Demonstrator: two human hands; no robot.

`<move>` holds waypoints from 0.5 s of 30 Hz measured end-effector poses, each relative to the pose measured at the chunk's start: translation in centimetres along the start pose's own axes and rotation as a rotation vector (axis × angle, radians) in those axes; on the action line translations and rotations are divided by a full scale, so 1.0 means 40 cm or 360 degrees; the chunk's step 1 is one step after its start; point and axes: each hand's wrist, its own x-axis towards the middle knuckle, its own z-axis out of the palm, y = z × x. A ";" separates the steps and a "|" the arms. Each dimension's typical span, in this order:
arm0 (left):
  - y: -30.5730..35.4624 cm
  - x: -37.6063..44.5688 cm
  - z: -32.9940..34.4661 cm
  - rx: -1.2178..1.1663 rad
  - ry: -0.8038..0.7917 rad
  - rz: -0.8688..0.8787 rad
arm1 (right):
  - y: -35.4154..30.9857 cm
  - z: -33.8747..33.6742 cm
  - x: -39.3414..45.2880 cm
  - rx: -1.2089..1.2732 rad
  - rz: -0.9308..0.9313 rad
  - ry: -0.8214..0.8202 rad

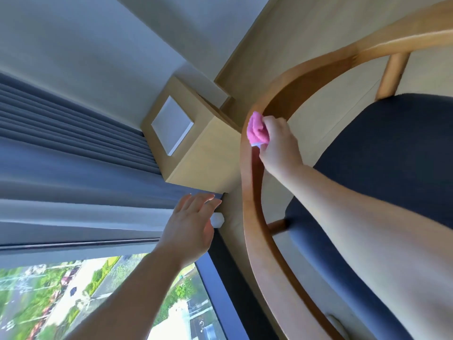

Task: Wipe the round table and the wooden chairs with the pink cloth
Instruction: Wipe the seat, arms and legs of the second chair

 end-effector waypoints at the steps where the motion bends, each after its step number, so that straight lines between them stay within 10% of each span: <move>1: -0.002 -0.017 0.006 -0.0022 0.0020 -0.0040 | -0.001 -0.002 0.003 0.0003 -0.0001 -0.0036; 8: 0.036 -0.144 0.065 -0.0318 0.0075 -0.0194 | 0.025 -0.015 -0.241 0.0100 -0.0113 -0.0988; 15: 0.101 -0.249 0.170 -0.0486 0.0227 -0.0176 | 0.035 -0.097 -0.417 0.0012 -0.0104 -0.1149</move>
